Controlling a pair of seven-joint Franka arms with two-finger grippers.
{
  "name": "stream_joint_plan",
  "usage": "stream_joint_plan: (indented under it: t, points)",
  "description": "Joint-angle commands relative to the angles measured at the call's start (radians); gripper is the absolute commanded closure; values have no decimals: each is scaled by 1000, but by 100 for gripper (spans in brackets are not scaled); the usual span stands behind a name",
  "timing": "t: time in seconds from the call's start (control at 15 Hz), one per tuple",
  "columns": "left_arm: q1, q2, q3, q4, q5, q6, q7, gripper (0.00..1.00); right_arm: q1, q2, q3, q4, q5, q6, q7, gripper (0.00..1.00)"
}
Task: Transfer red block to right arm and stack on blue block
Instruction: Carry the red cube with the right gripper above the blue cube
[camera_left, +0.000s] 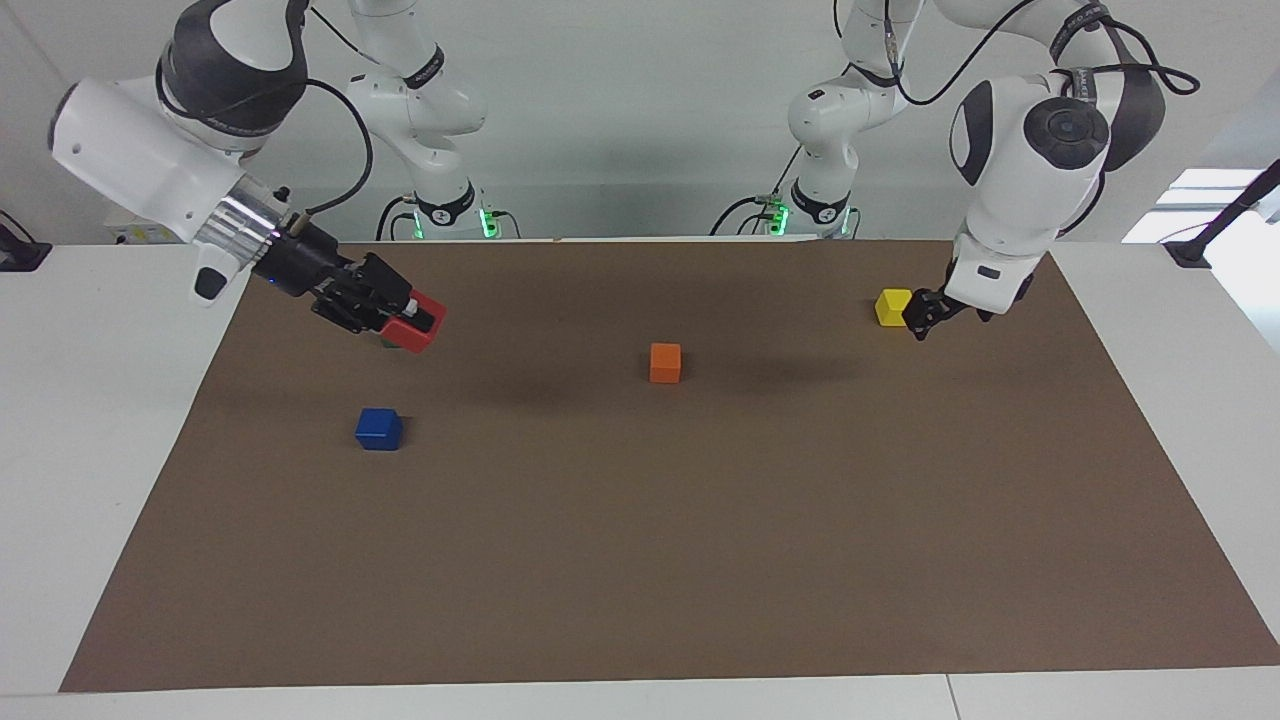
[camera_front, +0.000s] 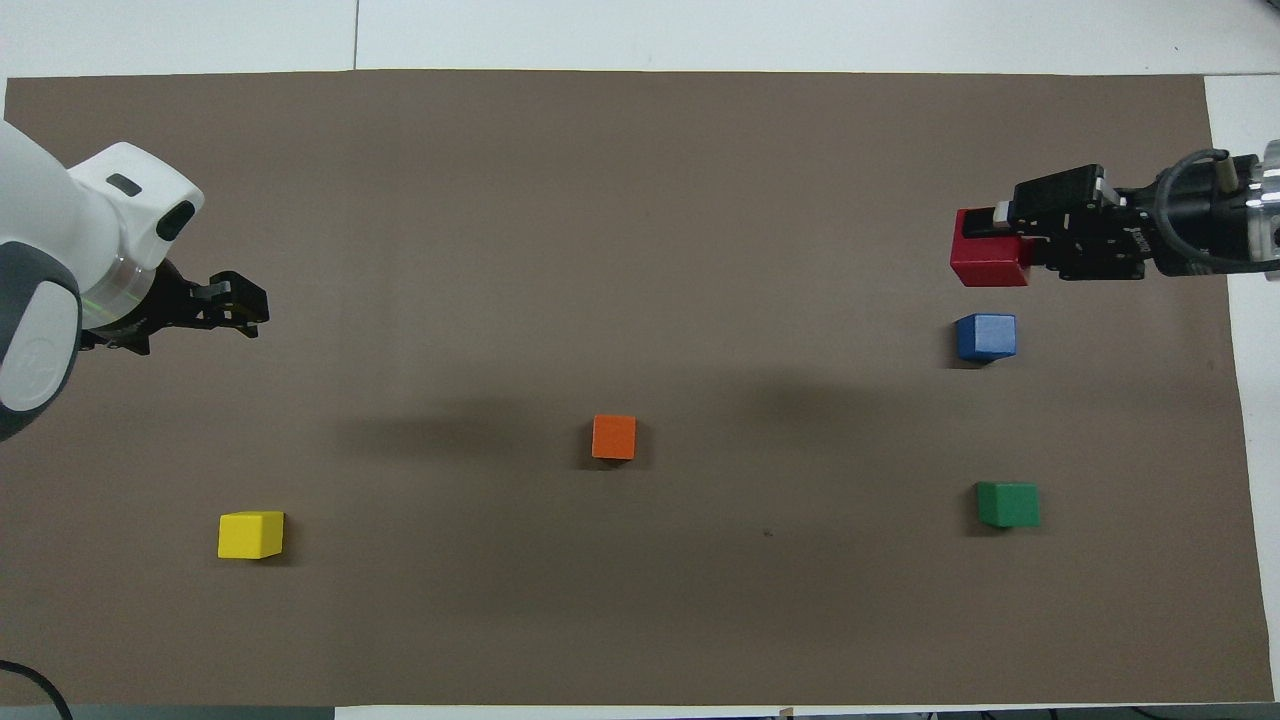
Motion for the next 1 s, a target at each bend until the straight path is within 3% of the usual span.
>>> stream_joint_plan:
  t: [0.0,0.13,0.2,0.4,0.6,0.93]
  points:
    - [-20,-47,2,-55,-24,-29,31,0,-11,-41,7,11,-230,-42,43,100]
    - [-21,-130,5,-101,-56,-31,59,0,-6,-52,11,13,-461,-44,66,100]
    - [-23,-154,5,-112,-78,-37,77,0,-8,-52,11,11,-518,-47,66,100]
    - [-81,-167,37,-121,-104,-76,99,0,-9,-53,10,7,-562,-77,63,100]
    - [-306,-158,300,-112,-150,-14,105,0,0,-61,11,-16,-619,-75,78,100]
    - [-328,-146,321,-100,-149,-13,210,0,17,-21,18,-73,-717,5,86,100]
